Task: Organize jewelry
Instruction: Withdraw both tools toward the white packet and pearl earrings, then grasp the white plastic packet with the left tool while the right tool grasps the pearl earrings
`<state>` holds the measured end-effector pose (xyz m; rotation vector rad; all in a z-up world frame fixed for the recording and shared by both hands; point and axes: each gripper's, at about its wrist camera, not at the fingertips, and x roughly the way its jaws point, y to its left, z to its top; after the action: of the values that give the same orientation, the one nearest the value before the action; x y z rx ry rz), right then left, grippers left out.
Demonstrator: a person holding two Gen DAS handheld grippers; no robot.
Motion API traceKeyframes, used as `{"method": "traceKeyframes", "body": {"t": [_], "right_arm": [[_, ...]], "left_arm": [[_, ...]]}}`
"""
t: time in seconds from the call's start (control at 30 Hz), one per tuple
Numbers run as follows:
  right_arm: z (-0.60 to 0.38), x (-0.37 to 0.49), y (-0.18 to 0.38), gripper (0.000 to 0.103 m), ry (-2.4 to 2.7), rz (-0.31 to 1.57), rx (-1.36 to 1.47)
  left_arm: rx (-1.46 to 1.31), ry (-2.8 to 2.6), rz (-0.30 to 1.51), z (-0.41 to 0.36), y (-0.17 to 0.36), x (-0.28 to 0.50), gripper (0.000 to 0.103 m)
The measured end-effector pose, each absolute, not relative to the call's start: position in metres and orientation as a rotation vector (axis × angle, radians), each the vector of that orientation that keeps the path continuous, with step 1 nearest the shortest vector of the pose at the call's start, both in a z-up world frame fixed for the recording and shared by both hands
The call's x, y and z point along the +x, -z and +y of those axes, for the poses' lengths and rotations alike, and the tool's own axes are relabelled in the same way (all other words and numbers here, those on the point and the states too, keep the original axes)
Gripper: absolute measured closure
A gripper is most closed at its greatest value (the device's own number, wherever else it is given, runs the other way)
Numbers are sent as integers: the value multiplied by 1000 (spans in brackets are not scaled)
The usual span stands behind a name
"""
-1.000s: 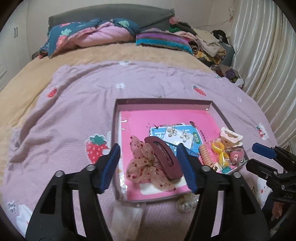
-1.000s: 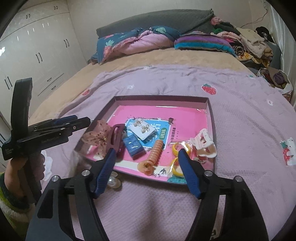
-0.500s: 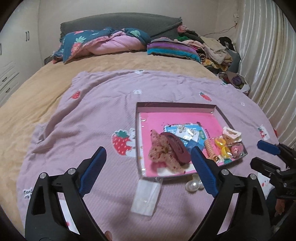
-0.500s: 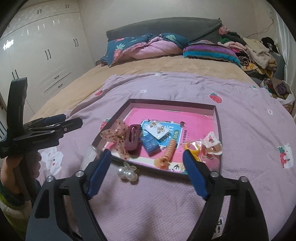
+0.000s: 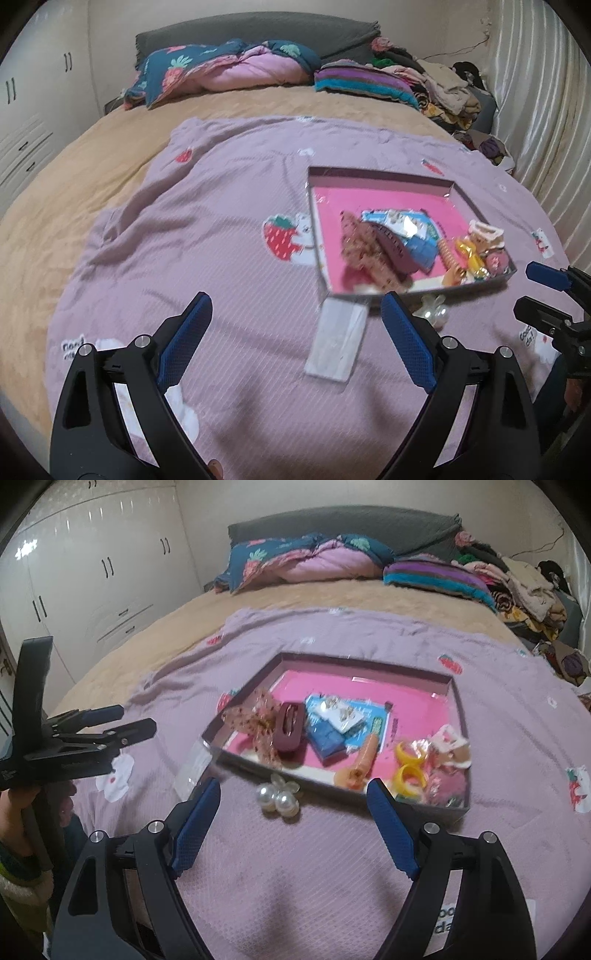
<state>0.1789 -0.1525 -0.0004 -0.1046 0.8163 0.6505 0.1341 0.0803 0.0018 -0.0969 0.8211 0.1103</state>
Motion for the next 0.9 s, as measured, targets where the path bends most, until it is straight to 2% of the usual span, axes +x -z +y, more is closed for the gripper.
{"method": "traceKeyframes", "body": {"t": [0.37,0.67,0.7,0.73,0.77,0.9], "right_arm": [[-127,191,57,24,-659,947,-137],[-105,213,82,40,-675,1024,-89],[-103,214,83,46,-677,1030,-86],[-100,216,86,56,-681,1036,-85],[-98,217,87,58,-683,1040,-90],[-99,215,87,59,-690,1024,-96]], "left_arm": [[-125,-93,912,89,40,111,17],[-103,-30,963,69,63,110,17],[-99,-23,964,67,64,113,17],[-97,-14,968,64,66,116,18],[-97,-11,971,63,67,118,18],[-99,-2,973,58,73,133,18]]}}
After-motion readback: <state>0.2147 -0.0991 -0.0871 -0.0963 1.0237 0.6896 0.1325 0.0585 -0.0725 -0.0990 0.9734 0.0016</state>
